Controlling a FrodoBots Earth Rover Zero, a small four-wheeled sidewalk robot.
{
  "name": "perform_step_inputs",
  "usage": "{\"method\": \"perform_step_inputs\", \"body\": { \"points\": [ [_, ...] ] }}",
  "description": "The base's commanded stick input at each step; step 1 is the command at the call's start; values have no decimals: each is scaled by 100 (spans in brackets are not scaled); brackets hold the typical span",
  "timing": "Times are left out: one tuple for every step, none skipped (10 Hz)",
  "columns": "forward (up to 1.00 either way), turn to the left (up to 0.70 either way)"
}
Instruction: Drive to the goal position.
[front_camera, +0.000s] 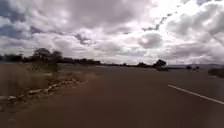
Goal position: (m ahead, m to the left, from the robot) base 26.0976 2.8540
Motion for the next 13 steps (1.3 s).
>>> {"method": "perform_step_inputs", "body": {
  "points": [
    [82,-9],
    [82,-25],
    [82,-26],
    [82,-12],
    [82,0],
    [82,0],
    [82,0],
    [82,0],
    [82,0],
    [82,0],
    [82,0],
    [82,0],
    [82,0]
  ]
}}
